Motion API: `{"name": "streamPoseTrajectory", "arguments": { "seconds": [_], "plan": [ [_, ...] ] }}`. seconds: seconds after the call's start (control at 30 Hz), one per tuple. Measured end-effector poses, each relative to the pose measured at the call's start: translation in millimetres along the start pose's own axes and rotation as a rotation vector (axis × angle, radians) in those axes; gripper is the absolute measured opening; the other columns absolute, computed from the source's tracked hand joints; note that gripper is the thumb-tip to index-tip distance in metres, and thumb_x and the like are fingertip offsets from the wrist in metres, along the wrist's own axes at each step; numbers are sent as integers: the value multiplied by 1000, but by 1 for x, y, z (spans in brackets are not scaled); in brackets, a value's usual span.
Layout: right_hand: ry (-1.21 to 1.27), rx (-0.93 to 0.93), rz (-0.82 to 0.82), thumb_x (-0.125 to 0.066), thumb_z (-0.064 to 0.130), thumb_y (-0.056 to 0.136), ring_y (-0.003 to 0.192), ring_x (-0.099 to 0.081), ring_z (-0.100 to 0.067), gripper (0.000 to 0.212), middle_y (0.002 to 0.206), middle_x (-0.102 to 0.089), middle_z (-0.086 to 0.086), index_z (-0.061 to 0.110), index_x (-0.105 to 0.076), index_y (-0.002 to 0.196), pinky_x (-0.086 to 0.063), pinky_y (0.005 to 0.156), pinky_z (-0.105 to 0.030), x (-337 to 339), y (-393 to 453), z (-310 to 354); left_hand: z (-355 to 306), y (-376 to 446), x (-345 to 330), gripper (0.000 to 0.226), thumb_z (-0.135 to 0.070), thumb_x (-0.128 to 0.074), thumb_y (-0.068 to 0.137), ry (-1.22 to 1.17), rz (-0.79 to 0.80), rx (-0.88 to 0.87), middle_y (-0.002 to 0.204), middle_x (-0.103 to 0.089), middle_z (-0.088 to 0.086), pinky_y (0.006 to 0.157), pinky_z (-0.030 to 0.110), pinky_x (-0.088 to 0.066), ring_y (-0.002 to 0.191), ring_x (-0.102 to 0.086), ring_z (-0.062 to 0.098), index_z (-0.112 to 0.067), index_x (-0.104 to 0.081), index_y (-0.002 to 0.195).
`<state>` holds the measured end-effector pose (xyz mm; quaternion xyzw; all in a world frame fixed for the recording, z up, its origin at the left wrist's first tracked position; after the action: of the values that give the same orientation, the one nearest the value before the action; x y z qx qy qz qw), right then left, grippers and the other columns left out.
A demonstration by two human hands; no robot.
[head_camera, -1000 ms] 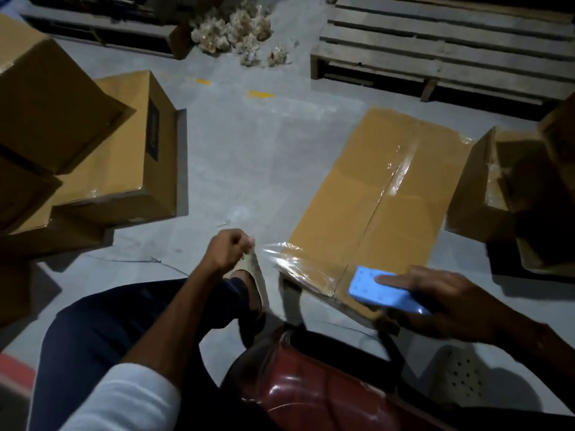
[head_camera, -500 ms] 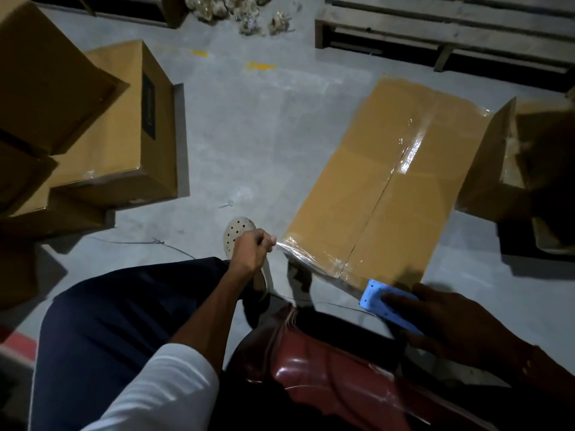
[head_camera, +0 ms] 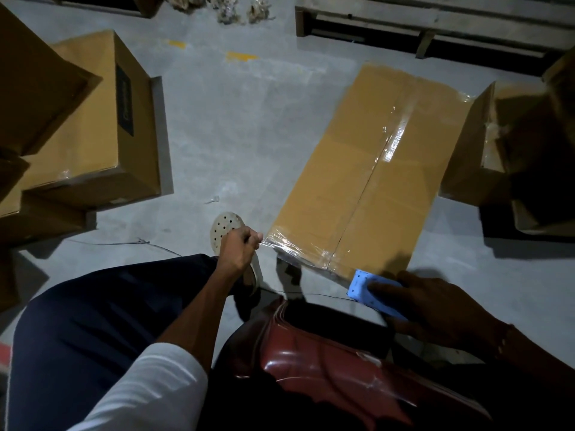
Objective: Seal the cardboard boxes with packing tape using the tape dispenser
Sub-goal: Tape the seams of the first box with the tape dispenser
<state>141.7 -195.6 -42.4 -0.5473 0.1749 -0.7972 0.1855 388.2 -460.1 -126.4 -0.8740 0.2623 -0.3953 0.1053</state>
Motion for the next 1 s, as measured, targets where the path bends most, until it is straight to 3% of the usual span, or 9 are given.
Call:
{"name": "streamPoseTrajectory", "arguments": {
  "seconds": [0.1,0.17,0.3,0.43,0.57,0.67,0.8,0.9,1.0],
  "plan": [
    [-22,-23,34,-55,64,77,72,-68,-16,67,119,-56,6,37,-47,138,-44,49,-23,-2,2,-3,1,0,-1,26,-20,-62,98,-6,-1,6,78,-69,5,66,22,-44,76,-62,15,-2,-69,82],
    [-54,-13,36,-56,63,77,70,-69,-14,65,119,-59,5,36,-50,135,-46,49,-22,0,3,-1,1,0,-1,26,-20,-63,98,-9,-2,-9,78,-69,6,63,19,-41,77,-62,17,-4,-67,77],
    [5,-48,72,-57,61,83,90,-68,-21,65,131,-53,5,38,-43,143,-40,64,-25,3,4,-2,0,0,-2,25,-19,-63,98,-5,4,-9,78,-69,7,66,23,-37,78,-62,19,-7,-64,75],
    [-16,-29,88,-63,59,81,81,-68,-19,59,121,-56,6,39,-48,134,-38,59,-23,0,8,-1,3,2,-4,27,-20,-63,98,-19,21,1,80,-70,9,72,27,-42,80,-64,21,-1,-66,78],
    [3,-70,108,-53,62,87,102,-63,-21,62,138,-45,8,41,-38,143,-48,78,-31,-3,13,-4,10,4,-8,25,-21,-59,100,-60,78,49,78,-68,7,70,29,-44,77,-62,21,-7,-62,79],
    [-7,-79,111,-52,64,86,104,-62,-22,62,136,-47,8,43,-37,143,-49,79,-33,-4,15,-3,10,9,-18,21,-24,-48,105,-103,151,145,87,-61,13,64,30,-47,76,-57,27,-6,-53,94],
    [-26,-82,121,-48,65,85,107,-61,-22,65,135,-49,4,42,-37,145,-51,83,-35,-5,18,-2,14,6,-30,39,-36,-40,107,-129,225,347,114,-51,26,63,35,-53,89,-57,33,-16,-35,140],
    [-24,-85,119,-51,64,87,106,-61,-23,66,132,-50,2,40,-36,147,-50,83,-36,-4,18,-3,16,-1,-15,51,-27,-50,103,43,48,374,134,-54,26,93,43,-49,118,-56,43,-14,-34,150],
    [-57,-82,121,-47,67,88,102,-61,-19,67,128,-48,4,43,-30,149,-50,80,-33,-6,18,-2,-7,-3,6,28,-21,-48,103,252,-224,155,111,-68,21,80,36,-44,104,-63,38,-2,-65,115]
  ]
}}
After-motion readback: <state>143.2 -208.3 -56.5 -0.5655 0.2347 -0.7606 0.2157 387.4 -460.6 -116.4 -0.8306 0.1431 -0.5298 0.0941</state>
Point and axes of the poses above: each hand's wrist, its own y-axis towards the middle knuckle, its own x-axis out of the back of the hand, z = x × y, the point moved 4 cm from there along y, towards the middle knuckle
